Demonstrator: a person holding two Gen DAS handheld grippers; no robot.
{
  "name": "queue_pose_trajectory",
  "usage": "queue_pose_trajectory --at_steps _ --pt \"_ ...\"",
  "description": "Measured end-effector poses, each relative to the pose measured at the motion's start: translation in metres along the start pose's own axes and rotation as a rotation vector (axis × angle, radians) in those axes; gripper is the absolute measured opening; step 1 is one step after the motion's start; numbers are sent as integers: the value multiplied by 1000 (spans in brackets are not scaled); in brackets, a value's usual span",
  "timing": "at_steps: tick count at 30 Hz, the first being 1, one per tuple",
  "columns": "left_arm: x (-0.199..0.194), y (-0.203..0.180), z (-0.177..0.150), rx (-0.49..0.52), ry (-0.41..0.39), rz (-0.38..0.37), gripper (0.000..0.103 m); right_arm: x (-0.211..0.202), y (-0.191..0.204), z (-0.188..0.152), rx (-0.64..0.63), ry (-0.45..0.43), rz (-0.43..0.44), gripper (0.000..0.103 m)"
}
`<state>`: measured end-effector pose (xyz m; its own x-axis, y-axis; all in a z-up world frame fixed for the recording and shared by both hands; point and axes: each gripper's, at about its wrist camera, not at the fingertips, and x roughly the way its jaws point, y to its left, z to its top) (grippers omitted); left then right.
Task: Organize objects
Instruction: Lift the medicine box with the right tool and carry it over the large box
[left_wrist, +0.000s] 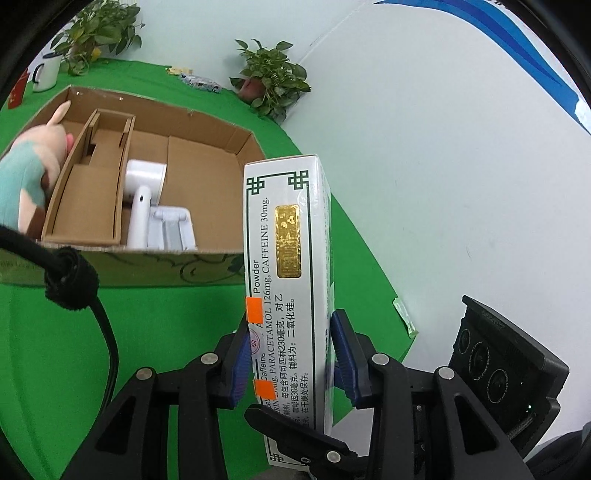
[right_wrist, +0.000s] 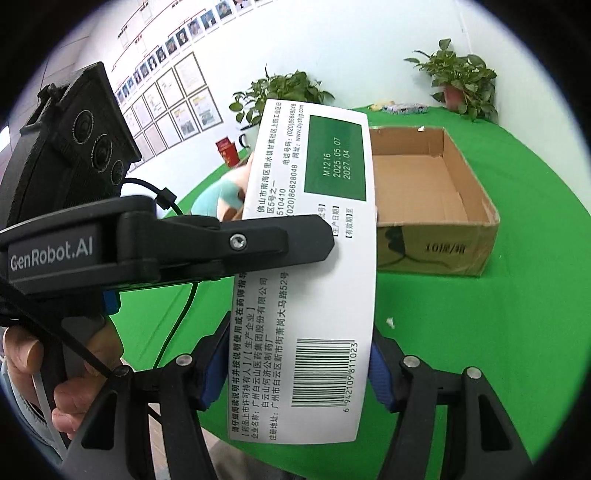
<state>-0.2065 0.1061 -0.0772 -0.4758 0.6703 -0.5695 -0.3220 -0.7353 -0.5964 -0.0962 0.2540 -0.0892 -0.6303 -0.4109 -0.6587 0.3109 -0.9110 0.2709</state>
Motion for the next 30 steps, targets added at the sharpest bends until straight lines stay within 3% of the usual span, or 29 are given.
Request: queue_pose_trajectory --at_steps 1,2,6,15,22,30 --pt "-4 -9 2 7 -4 0 38 -2 0 2 0 -8 -2 62" --pt "-14 -41 -3 19 -13 1 38 -2 0 5 -2 -16 -3 62" --pt "-41 -77 14 55 -36 10 38 -4 -4 28 3 -61 -3 62" --pt "-37 -99 79 94 -21 21 38 -1 -22 80 19 -85 9 62" --pt "-24 -94 108 71 -6 26 38 14 -34 101 32 -63 21 62" --pt "20 -57 145 -10 77 13 38 45 -53 125 55 52 13 63"
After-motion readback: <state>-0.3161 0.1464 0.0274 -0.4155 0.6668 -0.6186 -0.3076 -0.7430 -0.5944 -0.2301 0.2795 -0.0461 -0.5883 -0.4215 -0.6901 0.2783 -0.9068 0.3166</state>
